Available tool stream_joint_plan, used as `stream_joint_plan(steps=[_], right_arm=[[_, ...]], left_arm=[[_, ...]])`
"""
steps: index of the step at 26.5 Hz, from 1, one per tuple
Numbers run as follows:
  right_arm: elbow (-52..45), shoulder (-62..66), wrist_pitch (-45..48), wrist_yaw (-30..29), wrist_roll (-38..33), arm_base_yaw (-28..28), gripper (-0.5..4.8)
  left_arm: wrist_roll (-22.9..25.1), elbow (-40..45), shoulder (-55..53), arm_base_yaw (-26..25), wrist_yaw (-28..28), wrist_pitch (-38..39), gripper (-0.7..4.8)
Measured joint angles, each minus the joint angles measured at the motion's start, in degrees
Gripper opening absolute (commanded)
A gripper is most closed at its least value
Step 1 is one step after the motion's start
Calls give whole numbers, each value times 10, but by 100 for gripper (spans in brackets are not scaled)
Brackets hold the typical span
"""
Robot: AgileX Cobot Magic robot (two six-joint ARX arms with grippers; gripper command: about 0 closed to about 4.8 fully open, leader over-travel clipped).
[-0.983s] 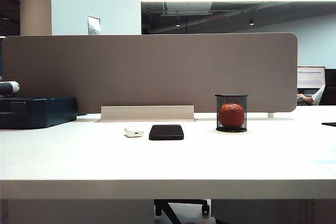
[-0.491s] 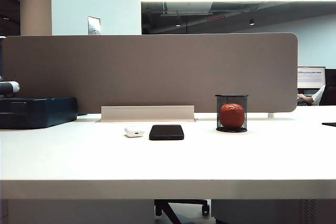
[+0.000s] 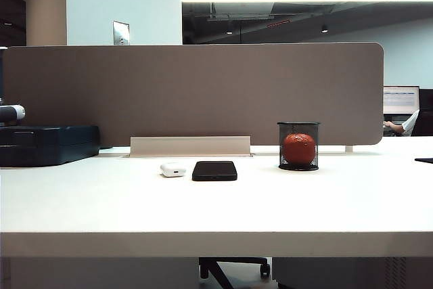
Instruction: Find the wireless headphone case on the desktop and place it on the left side of the phone.
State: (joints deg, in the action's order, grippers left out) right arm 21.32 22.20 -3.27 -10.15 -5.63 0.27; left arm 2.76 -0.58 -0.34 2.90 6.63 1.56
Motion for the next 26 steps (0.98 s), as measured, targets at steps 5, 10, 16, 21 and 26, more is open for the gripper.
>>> stream_joint_plan(steps=[5,10,16,21,26], right_arm=[[-87,-60,71,8,0,0,-8],[-159,-175,75,26,0,0,-8],[-203,-221,79,26,0,0,-8],[-205,-222,79,50,39,0,-8],[-205,-222,74,91,42,1,0]], left_arm=[[0,0,0,0,0,0,-5],[0,0,0,0,0,0,-5],[0,0,0,0,0,0,-5],[0,0,0,0,0,0,-5],[0,0,0,0,0,0,-5]])
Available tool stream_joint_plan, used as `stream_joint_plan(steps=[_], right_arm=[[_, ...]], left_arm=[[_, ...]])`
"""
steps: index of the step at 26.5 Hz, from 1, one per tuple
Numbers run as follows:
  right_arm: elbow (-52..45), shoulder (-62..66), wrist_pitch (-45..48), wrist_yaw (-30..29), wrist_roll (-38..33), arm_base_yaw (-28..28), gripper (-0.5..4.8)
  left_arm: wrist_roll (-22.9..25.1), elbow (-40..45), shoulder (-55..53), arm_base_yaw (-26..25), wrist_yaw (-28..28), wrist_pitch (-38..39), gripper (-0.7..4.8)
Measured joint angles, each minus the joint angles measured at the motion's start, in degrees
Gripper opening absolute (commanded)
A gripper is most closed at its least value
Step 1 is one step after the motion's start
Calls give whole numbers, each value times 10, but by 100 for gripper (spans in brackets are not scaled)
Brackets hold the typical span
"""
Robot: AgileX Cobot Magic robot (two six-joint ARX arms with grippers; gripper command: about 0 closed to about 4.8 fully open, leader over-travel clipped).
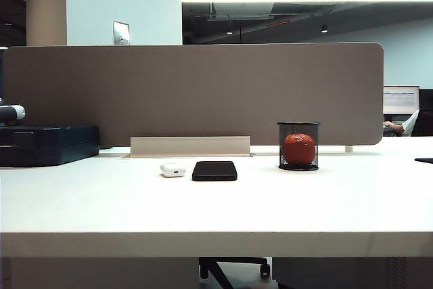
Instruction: Find the wireless headphone case on the desktop and place it on the left side of the phone.
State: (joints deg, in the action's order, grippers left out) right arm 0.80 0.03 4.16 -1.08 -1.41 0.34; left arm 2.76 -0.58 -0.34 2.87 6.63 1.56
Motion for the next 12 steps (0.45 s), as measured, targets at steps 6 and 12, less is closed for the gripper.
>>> stream_joint_plan(steps=[6,12], right_arm=[[0,0,-6,0,0,0,-1],[0,0,-6,0,0,0,-1]], left_arm=[[0,0,0,0,0,0,-5],[0,0,0,0,0,0,-5]])
